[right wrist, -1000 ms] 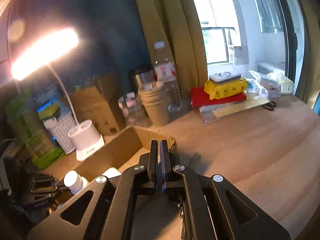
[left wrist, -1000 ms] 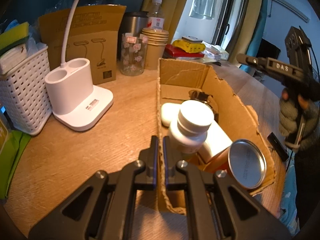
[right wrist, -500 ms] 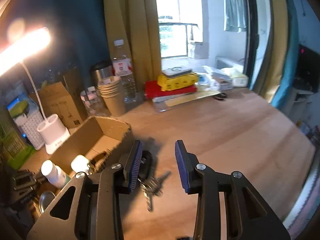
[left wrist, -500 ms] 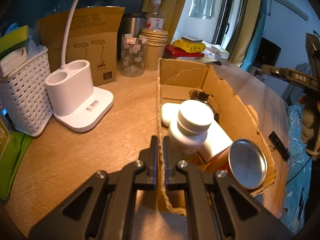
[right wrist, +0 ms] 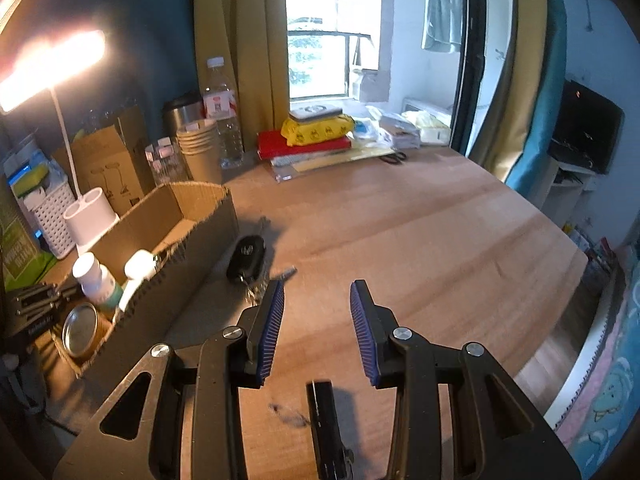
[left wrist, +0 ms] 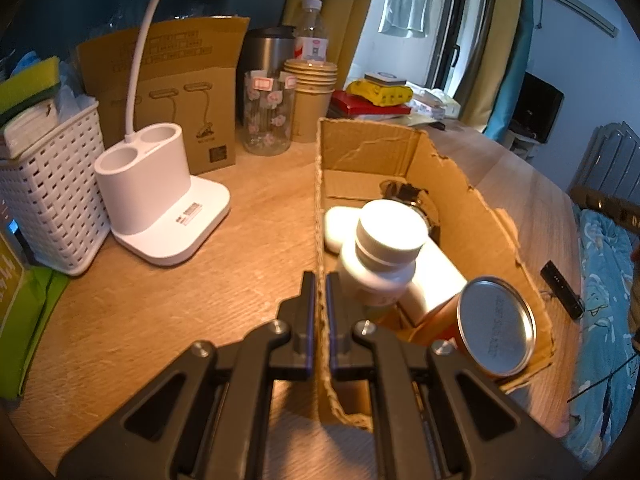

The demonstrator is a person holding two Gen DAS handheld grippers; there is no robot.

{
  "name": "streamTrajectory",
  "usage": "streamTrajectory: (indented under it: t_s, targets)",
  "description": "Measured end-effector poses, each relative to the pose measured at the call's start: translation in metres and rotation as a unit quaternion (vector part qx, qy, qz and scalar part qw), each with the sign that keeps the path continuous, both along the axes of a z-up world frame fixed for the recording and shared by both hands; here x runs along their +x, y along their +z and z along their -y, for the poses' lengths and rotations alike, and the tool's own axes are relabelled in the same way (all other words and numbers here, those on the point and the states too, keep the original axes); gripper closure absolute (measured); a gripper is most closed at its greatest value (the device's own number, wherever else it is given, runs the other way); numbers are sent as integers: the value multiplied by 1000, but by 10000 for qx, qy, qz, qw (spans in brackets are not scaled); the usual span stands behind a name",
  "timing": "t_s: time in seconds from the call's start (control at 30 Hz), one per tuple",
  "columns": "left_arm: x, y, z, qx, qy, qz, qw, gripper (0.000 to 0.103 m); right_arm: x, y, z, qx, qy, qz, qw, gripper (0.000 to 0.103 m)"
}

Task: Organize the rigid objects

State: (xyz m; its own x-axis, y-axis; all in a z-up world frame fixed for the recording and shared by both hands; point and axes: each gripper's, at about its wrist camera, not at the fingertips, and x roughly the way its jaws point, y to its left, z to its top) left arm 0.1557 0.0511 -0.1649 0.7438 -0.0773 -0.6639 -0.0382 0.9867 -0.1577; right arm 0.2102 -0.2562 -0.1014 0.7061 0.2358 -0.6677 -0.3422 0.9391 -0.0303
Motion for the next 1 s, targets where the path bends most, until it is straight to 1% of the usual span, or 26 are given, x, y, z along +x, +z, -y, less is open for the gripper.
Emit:
streamTrajectory:
  t_s: [0.4,0.73,1.0]
  targets:
    - [-1,2,0,45,4,28,10000,98,-20,-34,12,-171,-83,-369,9991,66]
    - [-1,2,0,50,6,29,10000,98,-27,-61,15,-257,-84,-647,9975,66]
    - [-1,2,0,58,4,34,10000,98,-27,-73,16,-277,-115,-764,9966,66]
